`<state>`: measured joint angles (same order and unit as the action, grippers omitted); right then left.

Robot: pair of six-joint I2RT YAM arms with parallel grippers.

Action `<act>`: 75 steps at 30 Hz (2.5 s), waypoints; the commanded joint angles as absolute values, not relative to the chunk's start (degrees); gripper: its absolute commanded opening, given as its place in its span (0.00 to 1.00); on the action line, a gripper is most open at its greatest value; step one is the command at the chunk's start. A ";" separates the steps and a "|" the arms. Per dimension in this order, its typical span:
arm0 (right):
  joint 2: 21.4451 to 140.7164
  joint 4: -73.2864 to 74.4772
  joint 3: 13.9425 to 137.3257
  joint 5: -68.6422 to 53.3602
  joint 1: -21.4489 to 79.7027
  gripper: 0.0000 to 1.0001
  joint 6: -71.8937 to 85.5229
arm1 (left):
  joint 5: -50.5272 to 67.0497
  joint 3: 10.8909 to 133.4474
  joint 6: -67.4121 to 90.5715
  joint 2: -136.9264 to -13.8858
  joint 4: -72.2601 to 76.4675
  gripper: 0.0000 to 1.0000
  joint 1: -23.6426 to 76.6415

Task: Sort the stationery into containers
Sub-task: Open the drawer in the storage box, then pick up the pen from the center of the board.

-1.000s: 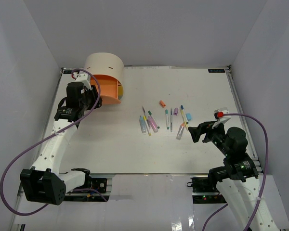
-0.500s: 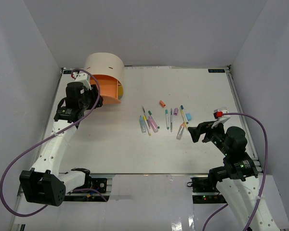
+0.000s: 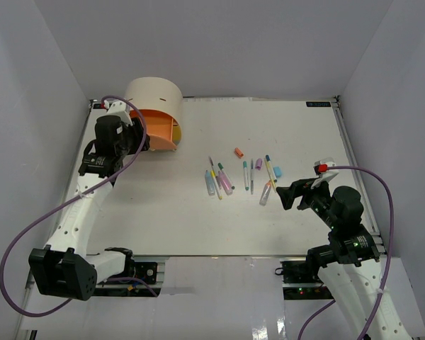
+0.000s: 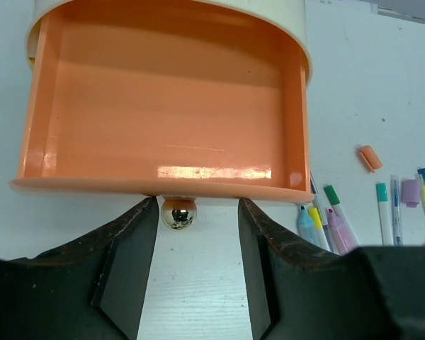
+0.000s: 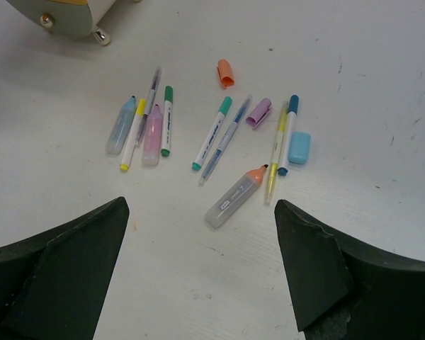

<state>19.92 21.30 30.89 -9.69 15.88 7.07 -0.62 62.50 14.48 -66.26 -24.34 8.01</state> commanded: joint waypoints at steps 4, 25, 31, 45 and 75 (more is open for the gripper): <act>19.34 20.39 31.11 -10.81 16.17 0.90 6.42 | -0.09 63.02 15.46 -64.25 -22.85 0.61 8.09; 32.68 21.53 36.29 -15.20 16.43 0.95 7.21 | 5.97 60.12 17.58 -52.13 -33.39 0.90 8.09; 42.70 19.26 37.79 -9.25 22.56 0.96 9.05 | 7.99 54.77 17.93 -45.27 -36.30 0.98 8.09; 65.29 12.75 43.49 13.08 30.06 0.68 9.50 | 12.74 47.73 20.30 -39.81 -33.93 0.98 8.09; 92.90 6.86 53.09 5.80 17.75 0.22 4.75 | 18.81 31.99 23.12 -42.54 -16.52 0.98 8.44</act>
